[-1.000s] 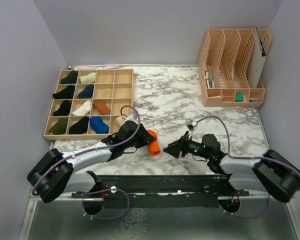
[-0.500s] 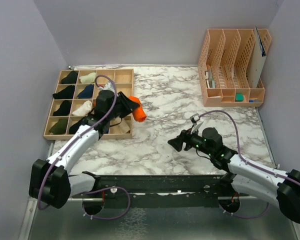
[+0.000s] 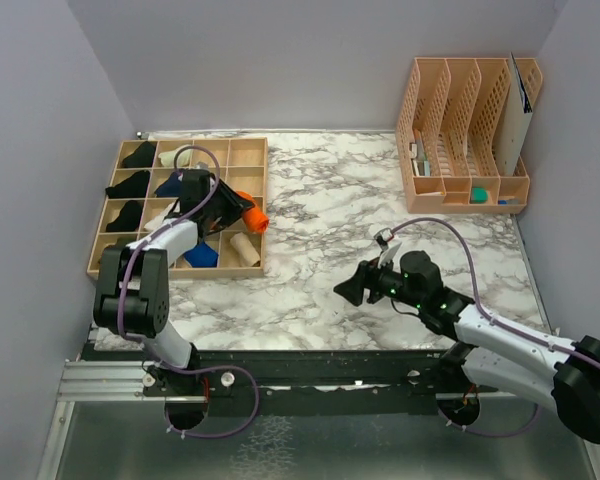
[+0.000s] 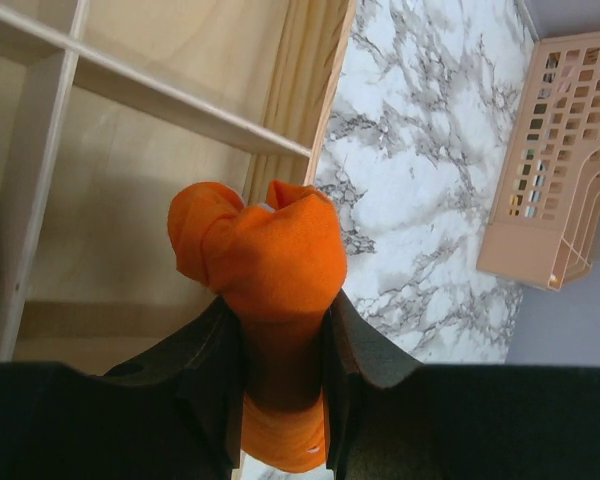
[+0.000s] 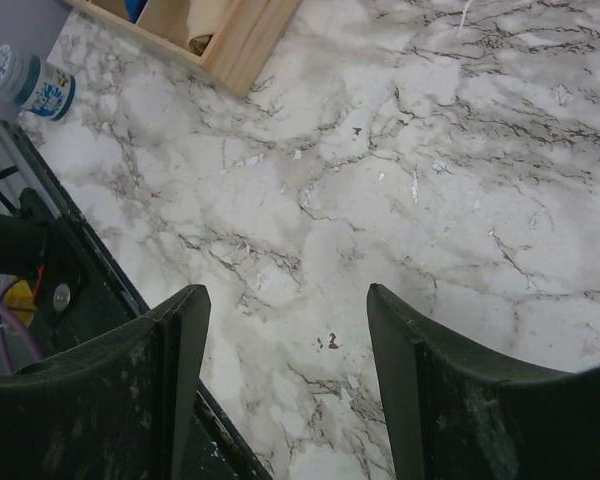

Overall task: Roll the underwear
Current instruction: Place the underwear in the storage box.

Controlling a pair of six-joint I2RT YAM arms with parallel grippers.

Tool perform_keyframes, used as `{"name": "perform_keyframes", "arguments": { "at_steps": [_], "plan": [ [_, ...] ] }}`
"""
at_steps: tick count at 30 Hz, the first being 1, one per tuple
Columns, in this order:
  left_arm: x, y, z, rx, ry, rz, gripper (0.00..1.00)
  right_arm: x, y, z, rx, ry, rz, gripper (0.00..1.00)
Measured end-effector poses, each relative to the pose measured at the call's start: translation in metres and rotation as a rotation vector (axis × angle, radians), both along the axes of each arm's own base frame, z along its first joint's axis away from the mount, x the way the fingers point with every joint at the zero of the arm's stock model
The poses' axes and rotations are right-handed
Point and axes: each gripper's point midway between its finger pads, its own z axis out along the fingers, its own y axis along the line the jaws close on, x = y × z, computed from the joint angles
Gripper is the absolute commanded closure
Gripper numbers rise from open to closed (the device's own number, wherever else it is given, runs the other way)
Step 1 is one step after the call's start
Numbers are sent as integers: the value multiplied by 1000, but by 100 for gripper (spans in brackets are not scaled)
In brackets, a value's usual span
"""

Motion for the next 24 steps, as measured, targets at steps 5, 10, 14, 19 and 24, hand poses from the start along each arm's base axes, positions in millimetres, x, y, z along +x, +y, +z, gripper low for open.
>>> {"name": "perform_keyframes", "arguments": {
  "at_steps": [5,10,14,19,24],
  "plan": [
    [23,1,-8,-24,-8,8,100,-4,-1,6,24,-6,5,32],
    [43,6,-2,-29,-51,20,100,-13,-5,-8,14,27,12,32],
    [45,10,-13,-24,-31,27,100,-20,-9,-21,-6,60,19,32],
    [44,12,-31,-23,-14,32,100,-21,-9,-23,-11,67,22,32],
    [45,13,-36,-20,-24,32,100,-22,-10,-29,-25,85,24,32]
  ]
}}
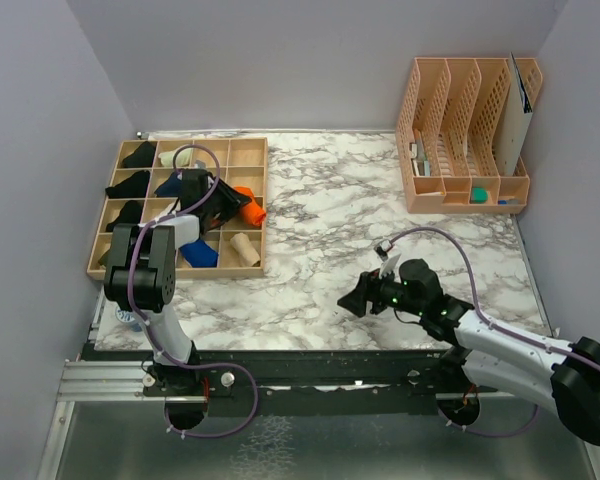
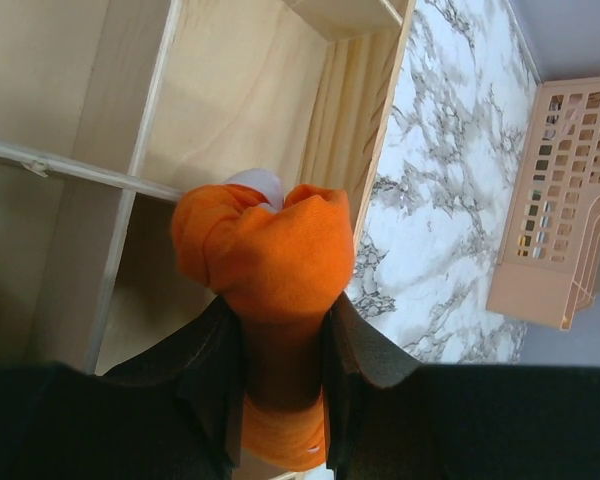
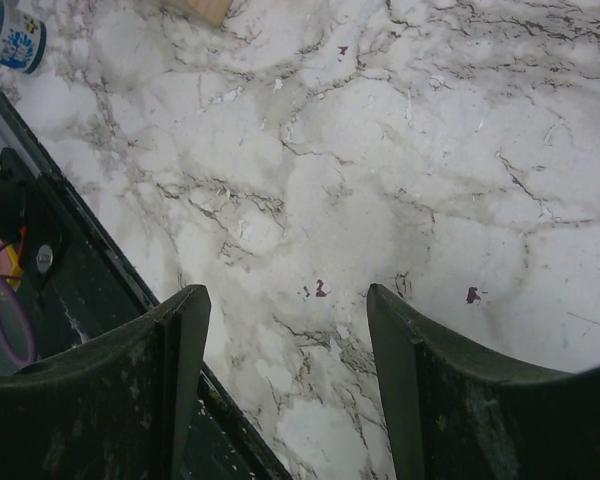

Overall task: Roll the underwear
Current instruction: Place the underwear in the storage box.

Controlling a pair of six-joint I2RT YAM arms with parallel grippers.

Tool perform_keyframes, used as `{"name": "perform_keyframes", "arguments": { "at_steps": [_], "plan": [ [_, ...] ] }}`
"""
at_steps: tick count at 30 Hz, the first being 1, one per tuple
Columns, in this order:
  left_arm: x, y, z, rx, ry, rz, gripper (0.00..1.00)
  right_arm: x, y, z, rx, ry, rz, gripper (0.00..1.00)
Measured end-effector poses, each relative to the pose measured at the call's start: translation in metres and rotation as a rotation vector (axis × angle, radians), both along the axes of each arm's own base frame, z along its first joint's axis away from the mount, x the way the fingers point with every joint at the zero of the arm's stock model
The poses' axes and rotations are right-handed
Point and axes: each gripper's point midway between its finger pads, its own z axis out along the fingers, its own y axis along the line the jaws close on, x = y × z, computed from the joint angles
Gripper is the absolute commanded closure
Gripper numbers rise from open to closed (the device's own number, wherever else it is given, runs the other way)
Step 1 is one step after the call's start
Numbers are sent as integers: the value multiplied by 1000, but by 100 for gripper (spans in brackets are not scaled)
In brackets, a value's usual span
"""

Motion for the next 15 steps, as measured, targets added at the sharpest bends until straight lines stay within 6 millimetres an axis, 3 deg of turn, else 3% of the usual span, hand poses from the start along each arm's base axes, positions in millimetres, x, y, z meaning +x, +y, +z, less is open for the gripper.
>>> {"name": "perform_keyframes", "arguments": {
  "at_steps": [15],
  "plan": [
    [-12,9,-25,13,49,29,100,-4,1,-6,-9,24,18,32]
  ]
}}
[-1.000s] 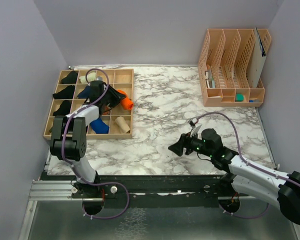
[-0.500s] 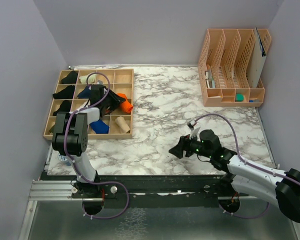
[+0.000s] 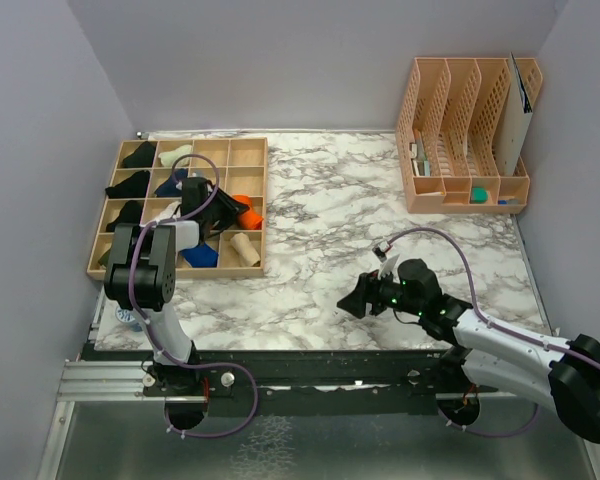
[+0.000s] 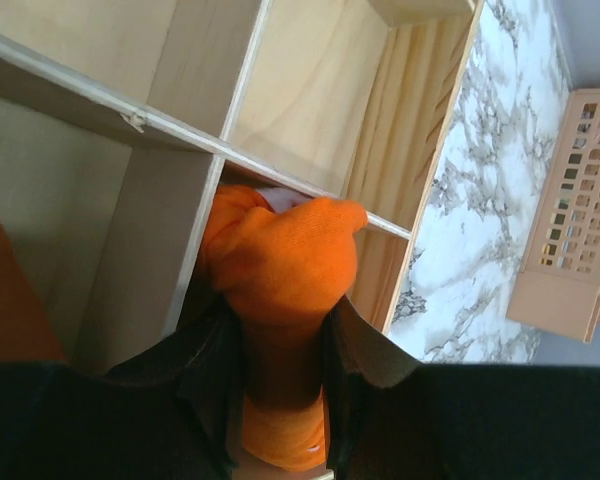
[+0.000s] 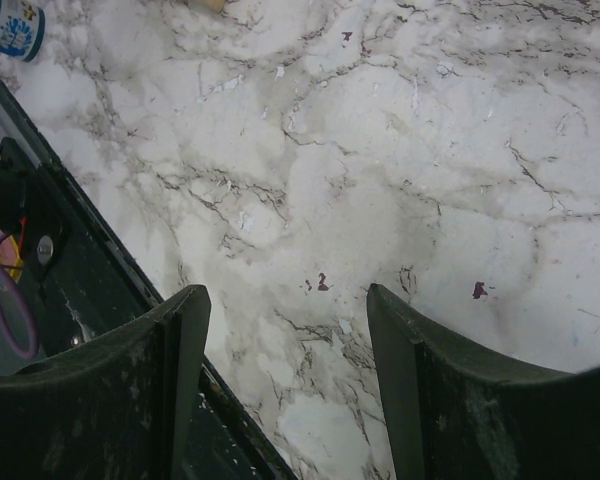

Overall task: Roll the underwear
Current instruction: Place the underwear in the storage box.

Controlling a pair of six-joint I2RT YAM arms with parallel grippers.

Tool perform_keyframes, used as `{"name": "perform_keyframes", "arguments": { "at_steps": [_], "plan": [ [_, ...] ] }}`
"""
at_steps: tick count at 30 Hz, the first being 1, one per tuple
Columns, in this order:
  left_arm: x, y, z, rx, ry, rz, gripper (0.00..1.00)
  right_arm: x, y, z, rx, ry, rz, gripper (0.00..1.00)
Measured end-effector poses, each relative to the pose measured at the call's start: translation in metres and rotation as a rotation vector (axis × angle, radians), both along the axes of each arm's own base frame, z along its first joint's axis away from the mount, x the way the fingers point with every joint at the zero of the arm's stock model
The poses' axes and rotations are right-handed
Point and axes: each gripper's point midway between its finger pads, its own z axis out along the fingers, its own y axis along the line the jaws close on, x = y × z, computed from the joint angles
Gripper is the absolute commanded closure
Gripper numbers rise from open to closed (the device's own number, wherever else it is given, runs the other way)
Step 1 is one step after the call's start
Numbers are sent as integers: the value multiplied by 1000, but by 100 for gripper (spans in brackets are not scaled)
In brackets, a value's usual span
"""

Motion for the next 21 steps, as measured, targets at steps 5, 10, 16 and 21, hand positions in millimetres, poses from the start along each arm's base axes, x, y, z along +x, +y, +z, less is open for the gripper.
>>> {"name": "perform_keyframes", "arguments": {
  "at_steps": [5,10,16,21],
  "plan": [
    [-1,3,4,-20,-22,48,100,0,0,-2,-6,6,1,32],
    [-4,11,8,-29,-16,118,100,1,2,-3,-12,14,3,32],
    [-3,10,4,18,47,111,89,2,3,-3,-12,17,6,32],
    [0,9,0,63,86,89,78,2,3,-3,-12,17,6,32]
  ]
}}
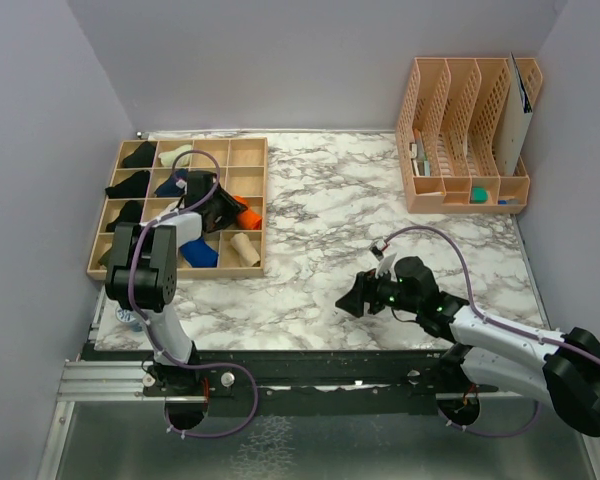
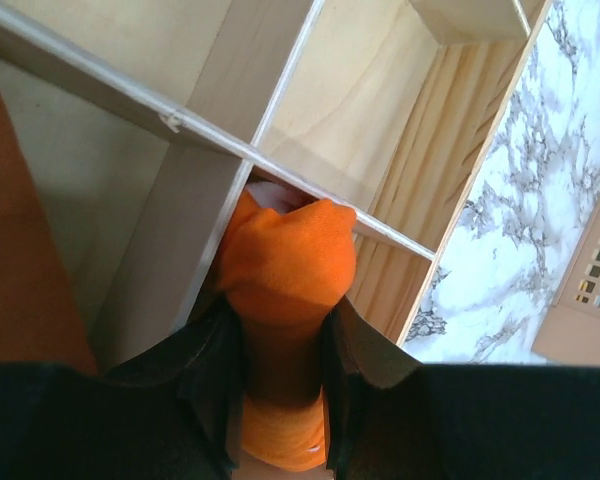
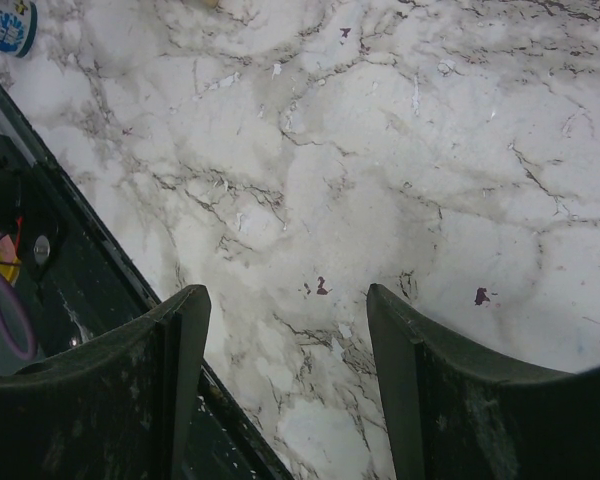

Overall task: Roll the underwear
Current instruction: Place the underwear in the storage box.

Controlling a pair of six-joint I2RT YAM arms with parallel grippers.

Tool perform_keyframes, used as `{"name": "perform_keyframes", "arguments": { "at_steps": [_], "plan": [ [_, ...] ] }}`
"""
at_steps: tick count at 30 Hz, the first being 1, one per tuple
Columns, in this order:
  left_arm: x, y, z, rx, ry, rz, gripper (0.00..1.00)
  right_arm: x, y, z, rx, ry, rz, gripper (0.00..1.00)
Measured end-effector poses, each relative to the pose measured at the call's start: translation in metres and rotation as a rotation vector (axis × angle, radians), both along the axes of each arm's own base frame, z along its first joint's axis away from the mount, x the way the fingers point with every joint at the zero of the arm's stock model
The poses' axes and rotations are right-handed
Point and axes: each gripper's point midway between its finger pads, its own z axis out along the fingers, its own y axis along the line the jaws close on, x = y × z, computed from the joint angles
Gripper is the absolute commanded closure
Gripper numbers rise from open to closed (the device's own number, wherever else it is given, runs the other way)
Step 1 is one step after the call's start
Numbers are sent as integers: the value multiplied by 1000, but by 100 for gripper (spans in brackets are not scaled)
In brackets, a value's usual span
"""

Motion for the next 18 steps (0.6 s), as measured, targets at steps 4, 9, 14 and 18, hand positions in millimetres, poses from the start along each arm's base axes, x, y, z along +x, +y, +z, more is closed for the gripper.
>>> {"name": "perform_keyframes", "arguments": {
  "at_steps": [4,9,14,18],
  "plan": [
    [3,-5,-5,12,27,-18,76,0,0,0,0,0,0,32],
    [5,-8,-8,13,41,-25,73,0,0,0,0,0,0,32],
    [5,-8,-8,14,43,-25,56,0,0,3,7,-7,0,32],
    [6,-10,-4,20,44,-31,46,0,0,4,10,-11,0,32]
  ]
}}
